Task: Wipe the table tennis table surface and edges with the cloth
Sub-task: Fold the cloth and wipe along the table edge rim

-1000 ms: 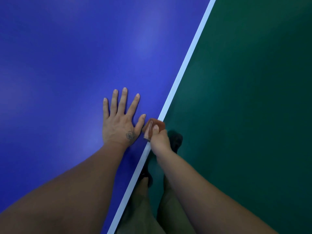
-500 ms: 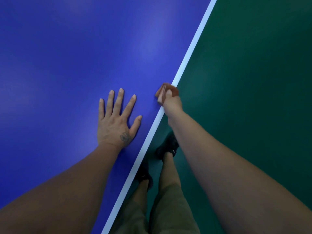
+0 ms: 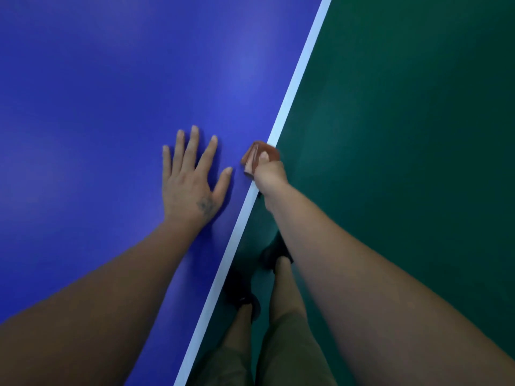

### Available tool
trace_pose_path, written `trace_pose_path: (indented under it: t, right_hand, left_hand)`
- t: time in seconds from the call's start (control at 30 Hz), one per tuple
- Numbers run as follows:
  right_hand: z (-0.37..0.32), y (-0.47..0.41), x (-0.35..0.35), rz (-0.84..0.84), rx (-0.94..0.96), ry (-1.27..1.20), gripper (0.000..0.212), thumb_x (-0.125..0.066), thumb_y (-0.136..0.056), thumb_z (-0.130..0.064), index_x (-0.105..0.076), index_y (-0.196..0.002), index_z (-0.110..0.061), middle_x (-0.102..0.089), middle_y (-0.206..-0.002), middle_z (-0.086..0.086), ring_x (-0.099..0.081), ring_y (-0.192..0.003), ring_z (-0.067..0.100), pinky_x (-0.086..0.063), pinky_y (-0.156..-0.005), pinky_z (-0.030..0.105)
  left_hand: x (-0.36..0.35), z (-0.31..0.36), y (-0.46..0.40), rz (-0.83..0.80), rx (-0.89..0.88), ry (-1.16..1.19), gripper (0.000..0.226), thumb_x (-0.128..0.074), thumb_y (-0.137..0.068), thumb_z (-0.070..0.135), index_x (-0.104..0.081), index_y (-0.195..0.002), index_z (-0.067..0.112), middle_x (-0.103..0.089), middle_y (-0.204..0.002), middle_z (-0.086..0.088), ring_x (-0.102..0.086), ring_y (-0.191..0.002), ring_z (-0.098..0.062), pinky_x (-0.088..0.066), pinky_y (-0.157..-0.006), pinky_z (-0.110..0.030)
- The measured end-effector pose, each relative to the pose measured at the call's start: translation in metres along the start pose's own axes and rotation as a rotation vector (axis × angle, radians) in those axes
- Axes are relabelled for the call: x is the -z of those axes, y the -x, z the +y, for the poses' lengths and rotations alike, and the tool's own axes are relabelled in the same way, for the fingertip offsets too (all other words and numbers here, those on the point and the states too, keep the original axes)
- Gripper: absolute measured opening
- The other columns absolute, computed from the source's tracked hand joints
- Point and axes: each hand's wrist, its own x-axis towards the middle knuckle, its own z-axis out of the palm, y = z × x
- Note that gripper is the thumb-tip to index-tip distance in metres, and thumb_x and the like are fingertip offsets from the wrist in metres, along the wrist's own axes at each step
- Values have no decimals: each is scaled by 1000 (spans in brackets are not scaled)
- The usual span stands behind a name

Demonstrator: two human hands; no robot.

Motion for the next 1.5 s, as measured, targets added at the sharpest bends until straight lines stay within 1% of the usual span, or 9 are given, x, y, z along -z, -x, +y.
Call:
trace_pose_path:
  t: [0.1, 0.17, 0.23, 0.33, 0.57, 0.87, 1.13, 1.37, 1.5]
  right_hand:
    - [-40, -23, 17, -2, 62, -9, 46, -37, -114, -35, -55, -142, -4, -63, -139, 12, -60, -110, 23, -39, -84, 25]
    - [-68, -39, 28, -28, 137, -53, 42, -37, -113, -25, -47, -151, -8, -54, -149, 12, -56, -132, 27, -44, -96, 28]
    - [-90, -58, 32, -3, 177, -92, 43, -37, -113, -22, -43, -154, -9, -49, -155, 12, -49, -141, 28, -45, -106, 32]
    - [-88, -63, 33, 87, 109, -23, 49, -39, -113, -37, -49, -147, -4, -57, -147, 14, -57, -132, 28, -43, -95, 30]
    - [-15, -39, 19, -27, 53, 131, 57, -32, -111, -47, -42, -142, -1, -54, -146, 21, -56, -129, 37, -44, -101, 39]
    - [-78, -81, 41, -25, 86, 100, 60, -33, -112, -47, -40, -150, -2, -52, -152, 19, -55, -135, 33, -44, -109, 37]
    - [-161, -129, 66, 45, 93, 89, 57, -30, -112, -48, -44, -147, -5, -59, -143, 13, -59, -122, 30, -41, -91, 33]
    - [-95, -92, 53, -75, 49, 162, 56, -34, -111, -46, -41, -144, 0, -53, -148, 23, -56, -132, 36, -44, -104, 38]
    - [-72, -77, 46, -122, -17, 160, 56, -32, -111, -48, -41, -141, -3, -54, -146, 20, -57, -130, 36, -45, -105, 40]
  left_hand:
    - [-5, 27, -52, -44, 32, 39, 66, -38, -112, 55, -29, -170, 25, -18, -179, -8, -6, -167, -30, -3, -135, -53]
    - [-9, 42, -80, -68, 94, 98, 65, -35, -113, 53, -25, -171, 25, -16, -180, -8, -3, -168, -29, -1, -135, -53]
    - [-12, 51, -102, -68, 114, 90, 65, -33, -114, 51, -22, -172, 25, -14, -180, -8, -2, -168, -29, 1, -135, -53]
    - [-11, 56, -129, -69, 73, 36, 64, -32, -114, 50, -20, -172, 25, -12, -180, -8, -1, -167, -30, 2, -135, -53]
    - [-21, 67, -181, -129, 3, -75, 66, -24, -114, 54, -15, -173, 25, -7, -181, -7, 3, -167, -29, 2, -133, -58]
    - [-42, 76, -201, -110, 59, -134, 72, -13, -109, 66, -5, -173, 34, 3, -181, -5, 7, -167, -28, 2, -134, -57]
    - [-46, 76, -203, -90, 89, -155, 71, -14, -108, 66, -6, -172, 36, 1, -181, -2, 6, -167, -25, 0, -134, -56]
    - [-46, 75, -203, -83, 81, -122, 70, -22, -109, 63, -11, -172, 35, -2, -181, -4, 3, -168, -27, -3, -134, -57]
    - [-45, 75, -203, -76, 72, -120, 70, -26, -109, 61, -12, -172, 35, -3, -181, -5, 2, -168, -27, -4, -134, -58]
